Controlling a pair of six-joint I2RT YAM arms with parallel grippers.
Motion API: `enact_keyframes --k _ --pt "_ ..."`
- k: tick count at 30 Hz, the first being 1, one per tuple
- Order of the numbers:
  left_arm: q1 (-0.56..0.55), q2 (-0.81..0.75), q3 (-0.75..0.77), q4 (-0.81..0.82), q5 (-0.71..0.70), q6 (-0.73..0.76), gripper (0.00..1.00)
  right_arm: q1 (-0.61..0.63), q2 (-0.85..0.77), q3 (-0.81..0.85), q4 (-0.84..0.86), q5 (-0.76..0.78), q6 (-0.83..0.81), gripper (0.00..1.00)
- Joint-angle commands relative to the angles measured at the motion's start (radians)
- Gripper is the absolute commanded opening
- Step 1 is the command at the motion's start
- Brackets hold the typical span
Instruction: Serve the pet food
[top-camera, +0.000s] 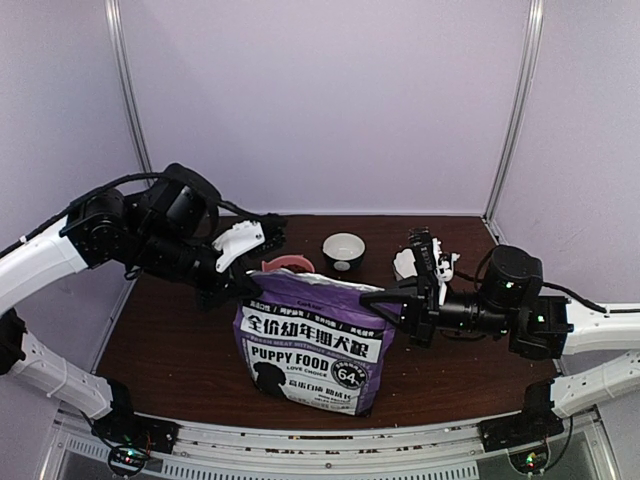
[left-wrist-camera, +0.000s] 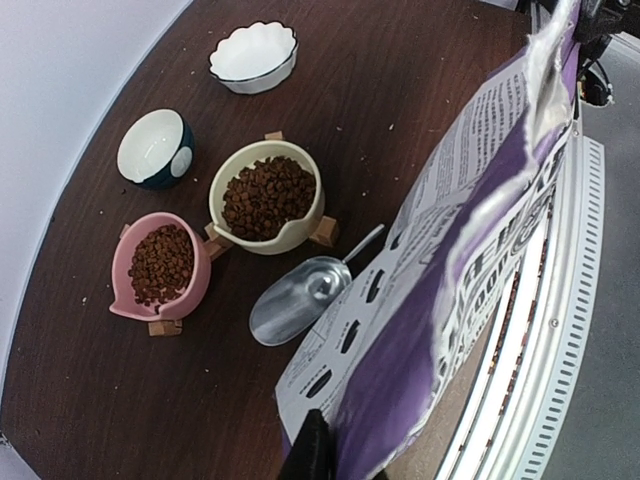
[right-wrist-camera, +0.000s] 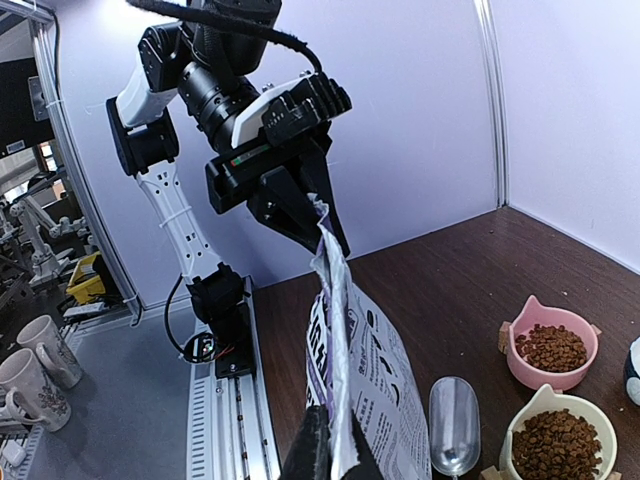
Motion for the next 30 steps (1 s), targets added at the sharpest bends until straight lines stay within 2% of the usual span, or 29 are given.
enact_keyframes --k 1,3,6,7,9,10,14,23,28,30 --pt "0.061 -0.027 -0.024 -0.116 -0.159 -0.014 0.06 -0.003 -0.046 -0.008 0.026 -0.010 0.001 0.00" --pt "0.062 -0.030 -0.025 -0.116 -0.160 -0.013 0.06 -0.002 -0.047 -0.008 0.027 -0.009 0.001 0.00" --pt "0.065 -0.033 -0.026 -0.115 -0.164 -0.013 0.12 -0.002 -0.048 -0.007 0.025 -0.009 0.001 0.00" --pt "0.066 -0.034 -0.028 -0.116 -0.163 -0.013 0.12 -0.003 -0.048 -0.008 0.026 -0.010 0.001 0.00" --pt "0.068 -0.035 -0.031 -0.115 -0.159 -0.013 0.02 -0.002 -0.048 -0.011 0.026 -0.009 0.002 0.00" --pt "0.068 -0.036 -0.031 -0.116 -0.158 -0.011 0.00 -0.002 -0.047 -0.010 0.026 -0.010 0.002 0.00" --pt "0.074 -0.038 -0.035 -0.115 -0.161 -0.011 0.02 -0.002 -0.048 -0.009 0.025 -0.009 0.002 0.00" --pt "0.082 -0.046 -0.042 -0.112 -0.162 -0.008 0.00 -0.002 -0.046 -0.009 0.026 -0.008 0.003 0.00" --pt "0.086 -0.049 -0.047 -0.112 -0.164 -0.009 0.09 -0.002 -0.045 -0.008 0.025 -0.008 0.003 0.00" --pt "0.089 -0.053 -0.050 -0.111 -0.163 -0.006 0.03 -0.002 -0.046 -0.008 0.024 -0.008 0.002 0.00"
